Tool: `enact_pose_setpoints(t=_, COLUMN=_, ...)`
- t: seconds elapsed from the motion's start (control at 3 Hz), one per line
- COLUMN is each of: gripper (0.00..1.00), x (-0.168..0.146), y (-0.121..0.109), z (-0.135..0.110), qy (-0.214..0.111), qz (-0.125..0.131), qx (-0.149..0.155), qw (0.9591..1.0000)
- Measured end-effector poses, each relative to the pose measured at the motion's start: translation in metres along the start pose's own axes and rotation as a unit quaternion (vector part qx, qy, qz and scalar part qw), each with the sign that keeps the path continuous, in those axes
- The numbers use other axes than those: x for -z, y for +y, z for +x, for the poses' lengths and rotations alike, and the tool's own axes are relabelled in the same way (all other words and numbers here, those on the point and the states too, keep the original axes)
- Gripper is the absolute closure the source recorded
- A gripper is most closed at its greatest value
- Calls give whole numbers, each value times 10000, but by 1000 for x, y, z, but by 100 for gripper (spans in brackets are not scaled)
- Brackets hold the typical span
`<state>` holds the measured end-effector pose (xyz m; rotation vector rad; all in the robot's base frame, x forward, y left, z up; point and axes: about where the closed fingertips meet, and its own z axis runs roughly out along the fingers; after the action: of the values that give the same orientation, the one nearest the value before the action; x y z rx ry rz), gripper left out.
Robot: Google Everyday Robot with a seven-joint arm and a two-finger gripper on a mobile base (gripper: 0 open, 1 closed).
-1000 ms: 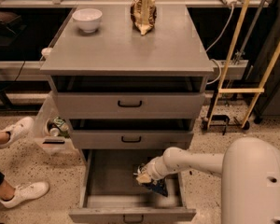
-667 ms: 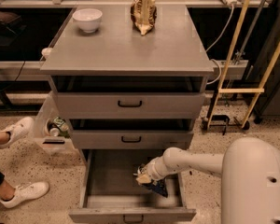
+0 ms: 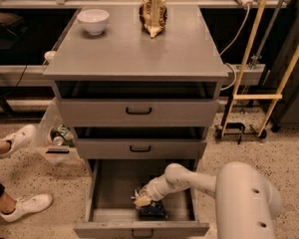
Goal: Place blue chip bag into bottom drawer
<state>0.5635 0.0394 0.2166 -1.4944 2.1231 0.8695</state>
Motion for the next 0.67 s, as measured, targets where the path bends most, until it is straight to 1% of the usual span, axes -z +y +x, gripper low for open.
enact_pose_setpoints(t=0.33, gripper=100, x=-57, y=6, z=19, qy=-217, qz=-529, qx=131, qw=9983)
enact_pose_setpoints(t=0.67, gripper=87, x=-66, y=-1, z=22, qy=-286, qz=-569, qx=153, qw=9979)
